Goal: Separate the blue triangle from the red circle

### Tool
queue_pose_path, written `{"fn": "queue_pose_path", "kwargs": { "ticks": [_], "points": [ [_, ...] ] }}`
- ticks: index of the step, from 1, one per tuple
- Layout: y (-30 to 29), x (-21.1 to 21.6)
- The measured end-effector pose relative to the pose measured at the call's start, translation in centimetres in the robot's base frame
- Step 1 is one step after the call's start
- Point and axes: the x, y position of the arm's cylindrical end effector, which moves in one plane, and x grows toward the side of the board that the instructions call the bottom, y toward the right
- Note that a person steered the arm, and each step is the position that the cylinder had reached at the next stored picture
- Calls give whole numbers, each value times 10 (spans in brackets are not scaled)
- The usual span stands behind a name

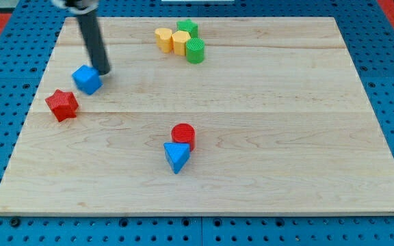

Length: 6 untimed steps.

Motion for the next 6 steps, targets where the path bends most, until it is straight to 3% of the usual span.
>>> {"fn": "queue_pose_path", "kwargs": {
  "ticks": [1,2,3,4,5,6],
  "points": [
    [19,10],
    [122,26],
    [231,80],
    [270,147],
    [179,191],
    [113,167]
  ]
}}
